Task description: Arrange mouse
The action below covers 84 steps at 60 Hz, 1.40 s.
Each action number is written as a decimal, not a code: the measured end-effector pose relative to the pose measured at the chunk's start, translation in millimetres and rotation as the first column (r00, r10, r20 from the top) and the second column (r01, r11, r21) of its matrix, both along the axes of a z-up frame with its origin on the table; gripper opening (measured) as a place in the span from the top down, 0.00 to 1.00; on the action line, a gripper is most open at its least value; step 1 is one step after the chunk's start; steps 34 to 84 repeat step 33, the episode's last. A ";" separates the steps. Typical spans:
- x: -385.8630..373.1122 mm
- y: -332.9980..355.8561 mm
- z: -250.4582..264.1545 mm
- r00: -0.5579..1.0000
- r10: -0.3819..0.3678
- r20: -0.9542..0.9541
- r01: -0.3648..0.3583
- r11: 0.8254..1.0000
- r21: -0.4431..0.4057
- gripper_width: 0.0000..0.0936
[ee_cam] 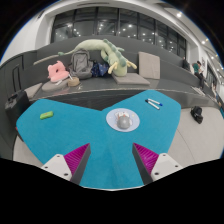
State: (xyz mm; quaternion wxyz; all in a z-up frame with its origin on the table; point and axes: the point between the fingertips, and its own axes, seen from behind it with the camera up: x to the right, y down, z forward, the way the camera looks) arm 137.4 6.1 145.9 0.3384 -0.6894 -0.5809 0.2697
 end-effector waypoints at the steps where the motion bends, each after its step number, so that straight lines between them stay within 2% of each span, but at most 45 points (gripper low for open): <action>1: 4.9 -2.1 -7.9 1.000 -0.002 -0.005 0.002 1.000 -0.001 0.09; 16: 30.8 0.5 2.5 1.000 0.008 -0.014 -0.007 0.999 0.047 0.08; 21: 34.7 -1.1 0.5 1.000 0.011 -0.004 -0.011 1.000 0.021 0.09; 28: 39.4 9.2 0.0 1.000 -0.012 -0.002 0.012 1.000 0.028 0.08; 84: 41.7 8.2 -1.6 1.000 -0.009 -0.002 0.009 1.000 0.017 0.09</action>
